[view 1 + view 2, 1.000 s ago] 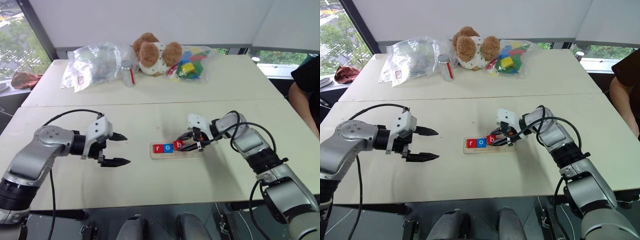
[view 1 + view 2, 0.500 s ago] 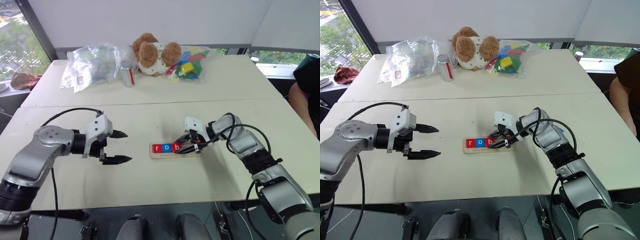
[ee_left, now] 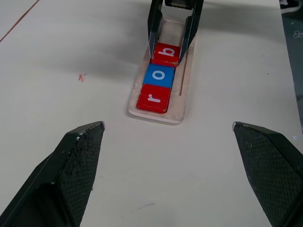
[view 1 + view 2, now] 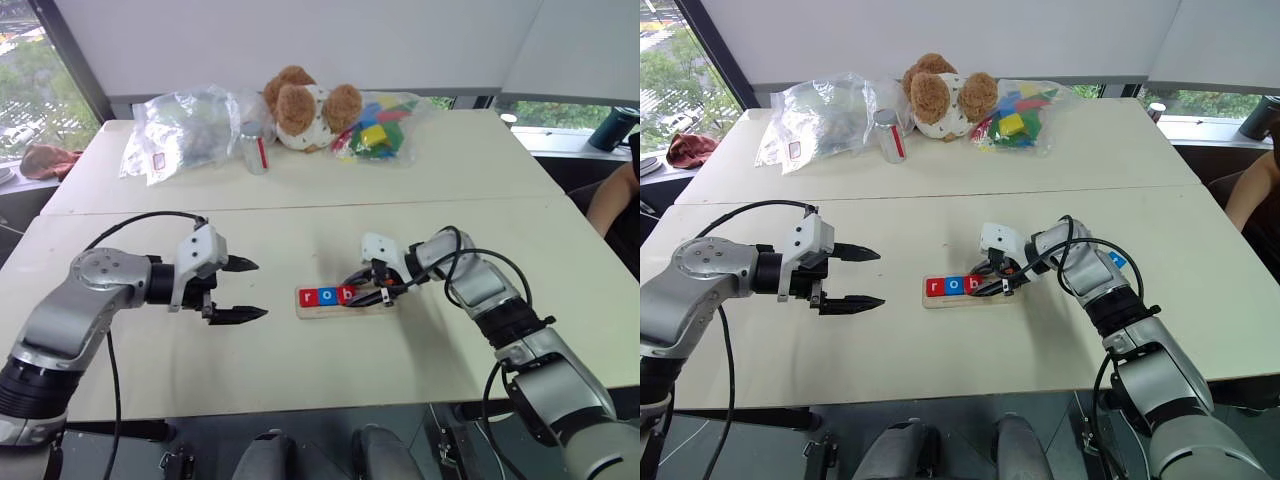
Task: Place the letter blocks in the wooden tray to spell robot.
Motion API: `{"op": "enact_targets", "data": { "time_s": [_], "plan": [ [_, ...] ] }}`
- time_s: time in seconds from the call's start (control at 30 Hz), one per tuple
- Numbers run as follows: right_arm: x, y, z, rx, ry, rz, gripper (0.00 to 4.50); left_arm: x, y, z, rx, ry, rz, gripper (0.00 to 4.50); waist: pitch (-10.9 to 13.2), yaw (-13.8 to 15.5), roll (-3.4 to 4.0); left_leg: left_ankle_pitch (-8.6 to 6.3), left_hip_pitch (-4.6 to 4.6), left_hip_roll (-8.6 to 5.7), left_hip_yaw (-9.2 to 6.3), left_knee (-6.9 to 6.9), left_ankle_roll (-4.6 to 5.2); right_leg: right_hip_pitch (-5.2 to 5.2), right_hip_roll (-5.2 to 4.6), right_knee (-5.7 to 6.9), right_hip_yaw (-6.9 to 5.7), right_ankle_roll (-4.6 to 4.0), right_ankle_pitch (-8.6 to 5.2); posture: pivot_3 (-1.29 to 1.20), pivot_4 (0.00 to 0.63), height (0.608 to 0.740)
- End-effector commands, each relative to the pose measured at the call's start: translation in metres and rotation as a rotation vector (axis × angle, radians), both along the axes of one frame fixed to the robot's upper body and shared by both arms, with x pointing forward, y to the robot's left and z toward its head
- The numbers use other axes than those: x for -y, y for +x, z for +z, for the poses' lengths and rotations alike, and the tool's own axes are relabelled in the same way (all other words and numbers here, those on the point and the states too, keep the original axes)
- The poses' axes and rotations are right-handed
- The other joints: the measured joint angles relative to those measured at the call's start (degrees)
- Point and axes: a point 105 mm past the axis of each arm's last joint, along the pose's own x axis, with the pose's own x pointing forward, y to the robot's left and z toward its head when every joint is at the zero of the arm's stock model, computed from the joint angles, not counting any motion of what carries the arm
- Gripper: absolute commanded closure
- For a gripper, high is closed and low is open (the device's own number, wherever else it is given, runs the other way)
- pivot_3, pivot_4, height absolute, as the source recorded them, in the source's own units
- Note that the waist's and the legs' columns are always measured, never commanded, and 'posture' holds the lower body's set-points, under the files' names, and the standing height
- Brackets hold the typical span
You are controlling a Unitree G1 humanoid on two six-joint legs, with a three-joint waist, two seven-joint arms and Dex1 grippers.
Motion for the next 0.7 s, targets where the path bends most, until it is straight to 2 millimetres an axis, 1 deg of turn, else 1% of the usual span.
{"op": "enact_targets", "data": {
  "time_s": [0.03, 0.33, 0.53, 0.6, 0.63, 0.7],
  "plan": [
    [-0.0024, 0.0024, 0.0121, 0.037, 0.009, 0.014, 3.34, 0.005, -0.0001, 0.0049, 0.023, -0.007, -0.015, 0.0, 0.0, 0.05, 0.0, 0.0, 0.0, 0.0, 0.0, 0.0, 0.0, 0.0, 0.0, 0.0, 0.0, 0.0, 0.0, 0.0, 0.15, 0.74],
    [-0.0019, -0.0012, 0.0073, 0.006, 0.005, 0.019, 3.34, 0.0058, 0.0007, 0.005, 0.029, -0.013, -0.011, 0.0, 0.0, 0.03, 0.0, 0.0, 0.0, 0.0, 0.0, 0.0, -0.01, 0.0, 0.0, 0.0, 0.0, 0.0, 0.0, 0.0, 0.15, 0.74],
    [-0.006, 0.0012, 0.0118, 0.018, 0.028, 0.006, 3.34, 0.0065, 0.0022, 0.0056, 0.033, -0.014, -0.011, 0.0, 0.0, 0.05, 0.0, 0.0, 0.0, 0.0, 0.0, 0.0, -0.01, 0.0, 0.0, 0.0, 0.0, 0.0, 0.0, 0.0, 0.15, 0.74],
    [-0.0075, 0.0018, 0.0121, 0.026, 0.035, -0.001, 2.33, 0.0068, 0.0029, 0.0058, 0.034, -0.015, -0.011, 0.0, 0.0, 0.06, 0.0, 0.01, 0.0, 0.0, 0.0, 0.0, -0.01, 0.0, 0.0, 0.0, 0.0, 0.0, 0.0, 0.0, 0.15, 0.74],
    [-0.0077, 0.0009, 0.0113, 0.022, 0.033, 0.003, 2.01, 0.007, 0.0031, 0.0059, 0.035, -0.015, -0.012, 0.0, 0.0, 0.04, 0.0, 0.01, 0.0, 0.0, 0.0, 0.0, -0.01, 0.0, 0.0, 0.0, 0.0, 0.0, 0.0, 0.0, 0.15, 0.74],
    [-0.0076, -0.0001, 0.0104, 0.014, 0.031, 0.003, 0.95, 0.0072, 0.0033, 0.006, 0.036, -0.015, -0.012, 0.0, 0.0, 0.04, 0.0, 0.01, 0.0, 0.0, 0.0, 0.0, -0.01, 0.0, 0.0, 0.0, 0.0, 0.0, 0.0, 0.0, 0.15, 0.74]
  ]
}}
